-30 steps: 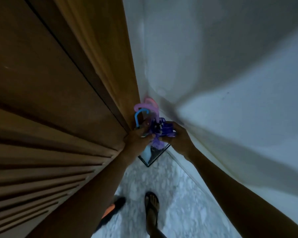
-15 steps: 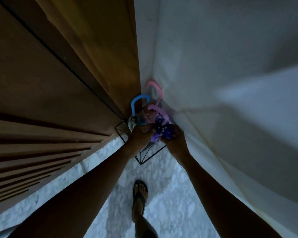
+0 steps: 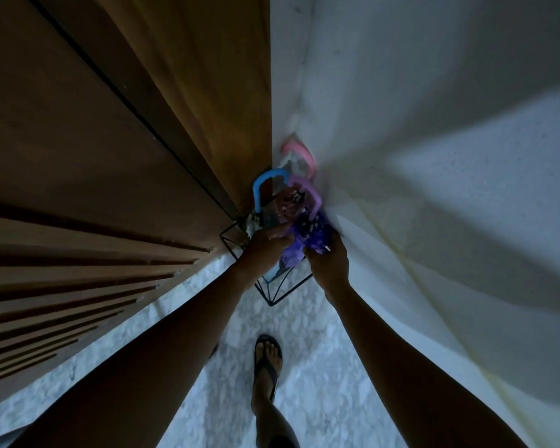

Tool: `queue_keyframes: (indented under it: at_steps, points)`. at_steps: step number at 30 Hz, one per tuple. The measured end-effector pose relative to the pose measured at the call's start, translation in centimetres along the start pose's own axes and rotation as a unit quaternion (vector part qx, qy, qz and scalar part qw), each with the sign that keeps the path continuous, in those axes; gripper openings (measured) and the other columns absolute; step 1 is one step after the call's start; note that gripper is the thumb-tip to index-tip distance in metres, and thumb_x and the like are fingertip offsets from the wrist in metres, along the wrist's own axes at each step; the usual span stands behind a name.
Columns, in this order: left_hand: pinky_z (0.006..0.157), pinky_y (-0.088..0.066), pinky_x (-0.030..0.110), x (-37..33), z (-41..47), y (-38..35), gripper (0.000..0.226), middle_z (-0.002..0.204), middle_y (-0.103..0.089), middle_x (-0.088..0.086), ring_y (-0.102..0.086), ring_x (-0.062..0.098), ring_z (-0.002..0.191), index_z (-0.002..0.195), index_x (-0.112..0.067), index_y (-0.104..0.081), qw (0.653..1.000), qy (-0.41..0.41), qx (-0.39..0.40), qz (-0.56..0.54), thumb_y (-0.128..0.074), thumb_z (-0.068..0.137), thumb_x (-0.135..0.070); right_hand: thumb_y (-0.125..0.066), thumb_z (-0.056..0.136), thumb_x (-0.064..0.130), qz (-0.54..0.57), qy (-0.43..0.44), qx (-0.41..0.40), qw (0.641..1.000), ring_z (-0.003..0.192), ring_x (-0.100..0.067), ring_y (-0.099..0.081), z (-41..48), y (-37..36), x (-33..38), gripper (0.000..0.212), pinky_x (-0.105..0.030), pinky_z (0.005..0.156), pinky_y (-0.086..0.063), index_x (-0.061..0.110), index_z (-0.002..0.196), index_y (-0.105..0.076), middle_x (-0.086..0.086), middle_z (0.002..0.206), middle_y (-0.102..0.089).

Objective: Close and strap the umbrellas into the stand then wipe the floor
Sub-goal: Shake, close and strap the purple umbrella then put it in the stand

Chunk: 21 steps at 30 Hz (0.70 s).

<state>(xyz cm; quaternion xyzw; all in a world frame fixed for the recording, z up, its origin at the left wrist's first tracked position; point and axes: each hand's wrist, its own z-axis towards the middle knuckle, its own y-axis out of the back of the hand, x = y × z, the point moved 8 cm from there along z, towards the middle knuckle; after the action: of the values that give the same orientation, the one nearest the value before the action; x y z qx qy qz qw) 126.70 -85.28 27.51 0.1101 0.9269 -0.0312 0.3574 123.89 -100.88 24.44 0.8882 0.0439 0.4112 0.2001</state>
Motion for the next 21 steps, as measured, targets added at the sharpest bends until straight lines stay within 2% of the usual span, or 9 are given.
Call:
queue_keyframes:
  at_steps: [3,5,7,10,13,15,18,21]
  points:
    - [0.106,-0.040,0.027,0.3,-1.9,0.9,0.047,0.146,-0.051,0.005,-0.048,0.018,0.134,0.142,-0.010,-0.052,1.000,0.003,-0.009,0.024,-0.063,0.095,-0.011,-0.074,0.083,0.012,-0.006,0.015,-0.050,0.999,0.106,-0.017,-0.067,-2.2,1.1,1.3,0.059,-0.030,0.092,-0.052,0.024,0.137,-0.054,0.003,0.125,-0.069]
    - [0.114,-0.036,0.033,0.5,-3.7,1.7,0.050,0.149,-0.049,0.009,-0.046,0.020,0.138,0.142,-0.008,-0.051,0.999,-0.005,-0.010,0.038,-0.065,0.095,-0.013,-0.074,0.082,0.009,-0.007,0.026,-0.083,0.996,0.110,-0.022,-0.065,-4.2,1.6,2.0,0.062,-0.036,0.095,-0.053,0.021,0.138,-0.052,-0.002,0.128,-0.067]
    - [0.115,-0.037,0.034,0.4,-5.9,2.7,0.049,0.148,-0.049,0.011,-0.046,0.022,0.137,0.142,-0.005,-0.050,0.999,-0.017,-0.014,0.049,-0.063,0.095,-0.010,-0.073,0.084,0.009,-0.004,0.011,-0.087,0.996,0.114,-0.025,-0.063,-6.6,1.6,2.6,0.064,-0.033,0.096,-0.049,0.017,0.143,-0.049,-0.006,0.133,-0.063]
    - [0.106,-0.043,0.029,0.3,-10.4,4.6,0.043,0.142,-0.055,0.017,-0.052,0.026,0.131,0.138,0.003,-0.053,0.996,-0.040,-0.021,0.079,-0.060,0.096,-0.004,-0.071,0.086,0.012,-0.009,0.009,-0.064,0.998,0.110,-0.026,-0.063,-10.9,0.8,4.2,0.059,-0.034,0.096,-0.048,0.016,0.141,-0.051,-0.009,0.127,-0.065]
    - [0.085,-0.048,0.018,0.4,-15.8,7.4,0.039,0.136,-0.058,0.021,-0.056,0.028,0.123,0.135,0.006,-0.054,0.993,-0.067,-0.038,0.093,-0.058,0.097,0.000,-0.072,0.084,0.011,-0.012,0.032,-0.039,0.999,0.115,-0.028,-0.063,-15.6,-1.0,6.1,0.046,-0.037,0.097,-0.049,0.015,0.129,-0.061,-0.008,0.125,-0.068]
    - [0.072,-0.047,0.008,1.4,-19.8,9.7,0.037,0.132,-0.059,0.024,-0.058,0.027,0.114,0.132,0.006,-0.056,0.991,-0.079,-0.065,0.091,-0.058,0.096,-0.001,-0.074,0.083,0.015,-0.012,0.047,-0.017,0.999,0.115,-0.025,-0.064,-18.9,-2.6,7.3,0.043,-0.032,0.095,-0.050,0.017,0.125,-0.064,-0.005,0.124,-0.068]
    - [0.074,-0.047,0.007,4.0,-26.7,13.7,0.032,0.126,-0.063,0.022,-0.060,0.027,0.114,0.124,0.007,-0.062,0.983,-0.107,-0.115,0.094,-0.063,0.093,0.001,-0.072,0.085,0.017,-0.007,0.096,0.025,0.995,0.115,-0.023,-0.064,-24.8,-5.5,8.9,0.041,-0.029,0.095,-0.049,0.020,0.126,-0.066,-0.005,0.123,-0.069]
    - [0.067,-0.044,0.001,7.0,-34.7,17.8,0.027,0.113,-0.068,0.018,-0.061,0.009,0.097,0.116,0.011,-0.065,0.971,-0.145,-0.161,0.098,-0.064,0.090,0.009,-0.070,0.083,0.009,-0.027,0.139,0.052,0.989,0.115,-0.022,-0.063,-32.0,-8.4,10.3,0.040,-0.022,0.088,-0.042,0.017,0.123,-0.069,-0.002,0.117,-0.069]
